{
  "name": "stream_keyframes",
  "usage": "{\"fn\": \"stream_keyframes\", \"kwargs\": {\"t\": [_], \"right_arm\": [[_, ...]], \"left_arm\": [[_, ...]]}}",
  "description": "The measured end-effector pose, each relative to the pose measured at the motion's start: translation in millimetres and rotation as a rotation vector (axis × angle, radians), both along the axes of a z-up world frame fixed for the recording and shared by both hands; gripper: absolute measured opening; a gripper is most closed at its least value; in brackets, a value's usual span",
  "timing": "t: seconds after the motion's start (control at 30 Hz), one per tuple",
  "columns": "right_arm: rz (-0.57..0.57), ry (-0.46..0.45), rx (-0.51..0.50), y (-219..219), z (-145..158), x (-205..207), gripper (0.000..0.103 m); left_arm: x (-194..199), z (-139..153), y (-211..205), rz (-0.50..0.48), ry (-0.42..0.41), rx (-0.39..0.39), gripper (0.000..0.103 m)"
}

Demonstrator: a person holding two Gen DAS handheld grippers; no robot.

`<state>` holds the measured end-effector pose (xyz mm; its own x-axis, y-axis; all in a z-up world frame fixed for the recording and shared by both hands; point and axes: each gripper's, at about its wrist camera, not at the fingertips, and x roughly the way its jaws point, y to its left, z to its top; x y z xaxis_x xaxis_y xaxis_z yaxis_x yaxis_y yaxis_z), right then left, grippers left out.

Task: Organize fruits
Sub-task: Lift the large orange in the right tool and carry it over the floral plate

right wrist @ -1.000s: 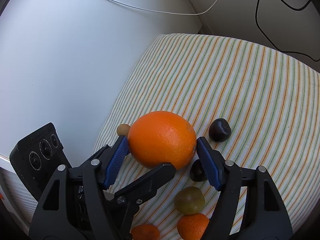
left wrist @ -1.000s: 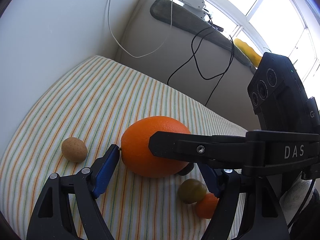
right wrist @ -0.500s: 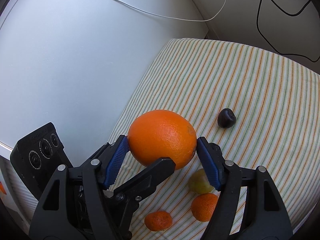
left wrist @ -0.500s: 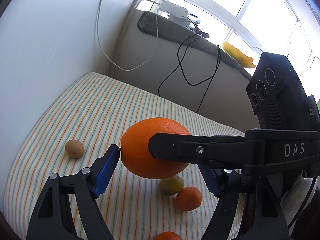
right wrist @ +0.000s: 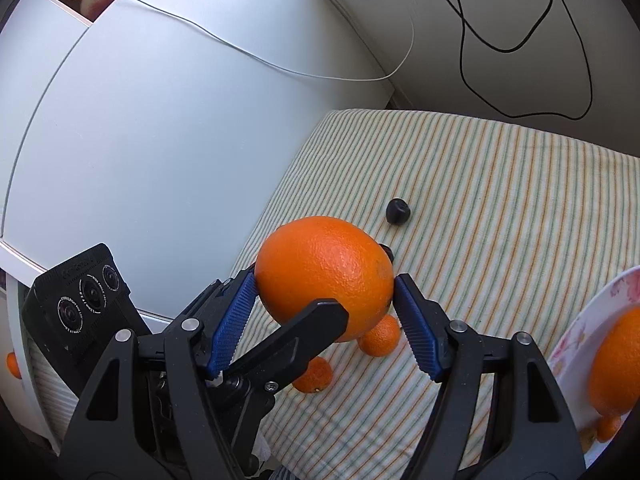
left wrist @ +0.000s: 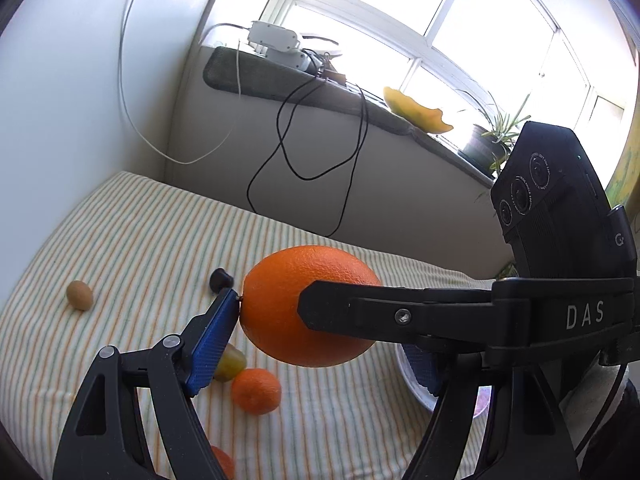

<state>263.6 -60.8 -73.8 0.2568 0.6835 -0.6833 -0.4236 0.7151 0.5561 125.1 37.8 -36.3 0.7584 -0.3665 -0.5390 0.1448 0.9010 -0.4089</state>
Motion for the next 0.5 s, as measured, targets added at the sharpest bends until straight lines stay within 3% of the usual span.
{"fn": "stream_keyframes", "kwargs": {"t": [0.5], "right_arm": [[-0.095, 0.000, 0.003, -110, 16, -34, 0.074]], "left_arm": [[-8, 12, -97, -0.185, -0.020, 0.010, 0.076]]}}
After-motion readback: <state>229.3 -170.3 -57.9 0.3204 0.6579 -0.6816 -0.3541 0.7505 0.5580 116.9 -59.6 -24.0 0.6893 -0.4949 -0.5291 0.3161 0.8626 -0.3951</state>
